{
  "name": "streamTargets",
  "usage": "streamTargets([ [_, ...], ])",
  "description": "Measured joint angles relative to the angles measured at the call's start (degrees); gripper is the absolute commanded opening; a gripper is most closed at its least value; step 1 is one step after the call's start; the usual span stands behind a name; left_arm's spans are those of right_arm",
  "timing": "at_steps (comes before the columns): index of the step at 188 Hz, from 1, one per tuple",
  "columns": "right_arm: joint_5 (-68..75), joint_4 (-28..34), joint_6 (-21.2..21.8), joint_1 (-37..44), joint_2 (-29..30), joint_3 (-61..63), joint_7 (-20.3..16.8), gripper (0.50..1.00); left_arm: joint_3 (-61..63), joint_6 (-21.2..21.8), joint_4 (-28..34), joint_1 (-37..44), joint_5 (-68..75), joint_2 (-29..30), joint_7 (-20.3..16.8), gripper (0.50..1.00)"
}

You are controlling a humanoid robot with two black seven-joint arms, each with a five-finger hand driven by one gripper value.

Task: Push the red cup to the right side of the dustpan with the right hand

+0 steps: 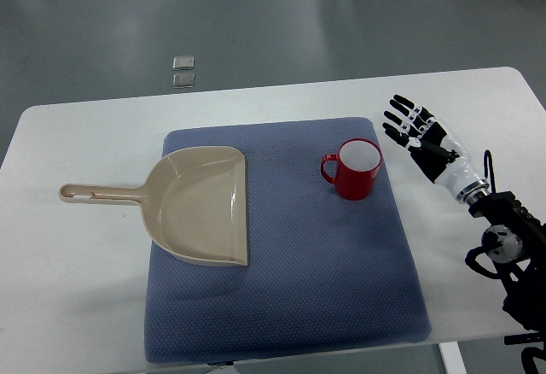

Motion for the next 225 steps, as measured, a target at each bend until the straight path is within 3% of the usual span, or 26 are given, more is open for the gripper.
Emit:
streamTargets([
  [164, 0.25, -0.04, 1.13, 0.43, -0.56, 0.08, 0.13, 0.932, 0.04, 0.07, 0.38, 0.2, 0.0, 0.0, 0.01, 1.0],
  [225, 0.01, -0.08, 2.49, 0.22, -2.2, -1.24, 2.72, 0.932, 0.06, 0.06, 0.38, 0.2, 0.0, 0.0, 0.01, 1.0],
])
